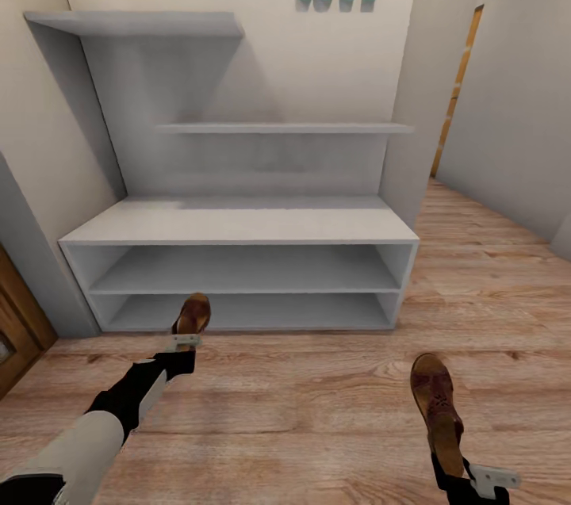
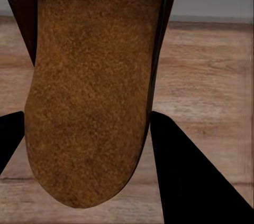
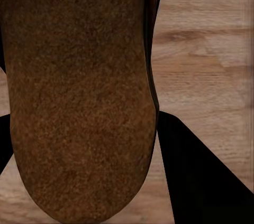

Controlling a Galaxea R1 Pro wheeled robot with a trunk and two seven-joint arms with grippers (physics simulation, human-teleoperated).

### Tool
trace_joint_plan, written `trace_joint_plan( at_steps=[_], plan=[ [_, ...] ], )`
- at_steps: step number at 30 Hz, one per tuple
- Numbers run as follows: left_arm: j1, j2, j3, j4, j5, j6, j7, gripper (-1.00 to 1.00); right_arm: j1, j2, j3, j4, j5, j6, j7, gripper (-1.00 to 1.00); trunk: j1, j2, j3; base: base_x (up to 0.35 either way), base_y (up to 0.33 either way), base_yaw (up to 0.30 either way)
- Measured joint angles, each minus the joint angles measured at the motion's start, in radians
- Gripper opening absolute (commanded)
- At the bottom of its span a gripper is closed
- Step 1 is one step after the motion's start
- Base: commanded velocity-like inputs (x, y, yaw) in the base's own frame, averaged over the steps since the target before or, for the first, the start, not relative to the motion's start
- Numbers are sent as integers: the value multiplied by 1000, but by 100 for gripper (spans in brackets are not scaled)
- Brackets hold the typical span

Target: Pick up the two gym shoes and the two sandals from the corridor floor and place them onto the hallstand (shoe rack) in the corridor, making sure they are on the rack and not on the floor. Arrange them so the two gym shoes are next to each other and the two sandals are next to each other.

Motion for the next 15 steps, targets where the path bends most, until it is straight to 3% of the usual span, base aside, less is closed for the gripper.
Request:
trace_joint_plan(
  at_steps=[4,11,15],
  plan=[
    [-34,4,-6,1,-7,61,-20,-100,0,-9,-14,0,-1,1,-2,-100,0,0,0,0,0,0],
    [-68,9,-12,-6,-10,125,-26,-100,0,-14,-137,-4,-2,36,-1,-100,0,0,0,0,0,0],
    [-71,13,-13,-20,-15,132,-29,-100,0,-13,-163,-7,3,50,2,-100,0,0,0,0,0,0]
  ],
)
